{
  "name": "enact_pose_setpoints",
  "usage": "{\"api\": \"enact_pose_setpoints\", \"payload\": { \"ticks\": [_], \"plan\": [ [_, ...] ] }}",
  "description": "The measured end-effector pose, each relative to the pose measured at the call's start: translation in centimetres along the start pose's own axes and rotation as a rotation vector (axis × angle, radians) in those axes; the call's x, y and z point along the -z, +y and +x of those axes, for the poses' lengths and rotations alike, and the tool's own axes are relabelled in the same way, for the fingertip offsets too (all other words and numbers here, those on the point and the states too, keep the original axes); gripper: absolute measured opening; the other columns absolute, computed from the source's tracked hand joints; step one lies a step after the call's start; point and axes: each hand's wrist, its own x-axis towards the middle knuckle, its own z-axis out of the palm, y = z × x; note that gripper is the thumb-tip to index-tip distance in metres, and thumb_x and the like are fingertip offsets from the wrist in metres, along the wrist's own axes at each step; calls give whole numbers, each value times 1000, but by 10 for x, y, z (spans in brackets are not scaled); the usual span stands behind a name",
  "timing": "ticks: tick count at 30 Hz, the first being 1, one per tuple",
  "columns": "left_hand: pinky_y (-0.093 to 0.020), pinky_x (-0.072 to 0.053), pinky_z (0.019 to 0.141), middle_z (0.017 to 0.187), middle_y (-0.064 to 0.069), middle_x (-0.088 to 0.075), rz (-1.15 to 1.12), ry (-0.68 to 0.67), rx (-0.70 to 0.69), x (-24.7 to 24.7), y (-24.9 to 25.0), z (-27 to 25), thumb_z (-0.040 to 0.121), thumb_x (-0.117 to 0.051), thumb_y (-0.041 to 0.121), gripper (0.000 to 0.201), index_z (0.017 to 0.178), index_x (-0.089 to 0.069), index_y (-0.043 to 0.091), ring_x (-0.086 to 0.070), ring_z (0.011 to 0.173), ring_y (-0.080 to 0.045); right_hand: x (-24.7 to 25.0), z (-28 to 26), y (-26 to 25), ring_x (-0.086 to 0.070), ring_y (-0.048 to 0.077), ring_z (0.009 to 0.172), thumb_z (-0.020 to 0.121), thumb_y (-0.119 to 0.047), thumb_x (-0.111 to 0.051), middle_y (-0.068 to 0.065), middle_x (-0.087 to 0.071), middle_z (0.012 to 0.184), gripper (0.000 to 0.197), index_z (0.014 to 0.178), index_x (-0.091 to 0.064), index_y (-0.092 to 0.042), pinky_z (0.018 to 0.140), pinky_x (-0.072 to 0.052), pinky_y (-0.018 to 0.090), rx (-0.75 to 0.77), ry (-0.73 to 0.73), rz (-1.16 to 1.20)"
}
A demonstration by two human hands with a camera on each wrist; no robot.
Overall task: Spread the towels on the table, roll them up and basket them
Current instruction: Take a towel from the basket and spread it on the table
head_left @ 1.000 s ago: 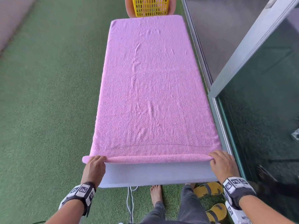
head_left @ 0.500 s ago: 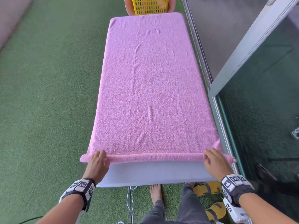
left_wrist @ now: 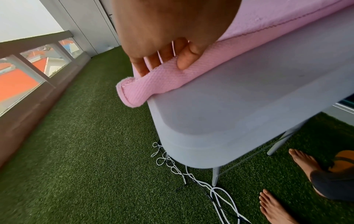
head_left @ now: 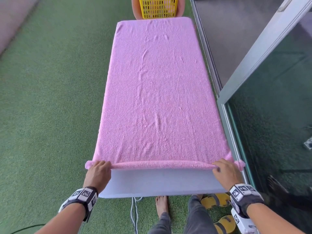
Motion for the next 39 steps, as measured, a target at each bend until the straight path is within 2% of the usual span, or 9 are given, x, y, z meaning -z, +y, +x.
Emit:
{"api": "enact_pose_setpoints", "payload": {
  "ticks": [3,5,11,17,22,25,30,34,39],
  "plan": [
    [-32,-43,61,62,9,-52,36,-22,19,0,-3,-3,88,-58,8,12,81,-63,16,-44,54,-11,9,-3,-6,-45,18,58,81,-24,-47,-7,-57,62,17,67,-57,-23,68,-34,31,10,-47,-72],
    [-33,-44,61,72,3,-56,62,4,31,1,-2,-1,81,-62,3,20,98,-59,15,-45,58,-12,12,-5,-6,-46,19,58,73,-15,-64,-5,-57,67,9,76,-59,-22,67,-35,31,0,27,-107],
    [-36,-43,59,80,-4,-47,48,15,6,-12,8,6,65,-44,-12,28,83,-51,9,-36,70,-18,8,-9,-17,-41,14,65,51,-2,-78,-11,-36,75,46,70,-44,-26,60,-31,28,122,6,-72],
    [-28,-41,63,78,2,-59,-26,3,-10,-14,5,8,55,-72,-16,42,80,-60,14,-44,71,-14,7,-2,-16,-57,17,88,75,-7,-67,-4,-64,100,29,102,-67,-19,74,-39,29,-11,-53,-18],
    [-32,-44,60,57,8,-56,23,-33,-30,1,15,16,83,-61,1,30,67,-50,24,-40,48,-8,16,9,-20,-49,18,64,80,-29,-35,-10,-56,63,23,67,-55,-30,67,-31,34,-1,-63,-128],
    [-33,-45,69,76,3,-57,51,-22,29,2,12,24,80,-58,2,19,90,-52,17,-49,63,-14,23,16,-22,-57,22,72,81,-19,-63,-4,-62,80,14,93,-60,-23,68,-38,35,4,-10,-139],
    [-28,-34,54,69,5,-45,-78,9,-16,-2,20,31,81,-54,6,19,84,-41,19,-40,58,-15,25,13,-26,-39,11,58,68,-7,-76,-9,-46,69,33,75,-48,-23,51,-21,15,102,35,-74],
    [-24,-39,61,79,2,-53,-31,-23,-124,-8,16,23,60,-75,0,39,87,-51,13,-44,69,-16,9,5,-19,-51,14,82,65,-12,-71,-7,-49,91,36,93,-51,-24,71,-49,29,122,-6,-108],
    [-34,-53,67,85,-3,-65,26,15,-119,-10,5,28,54,-79,-11,46,91,-62,10,-57,74,-20,12,10,-22,-65,19,92,57,1,-80,-3,-66,101,49,100,-66,-18,79,-55,35,102,37,-82]
  ]
}}
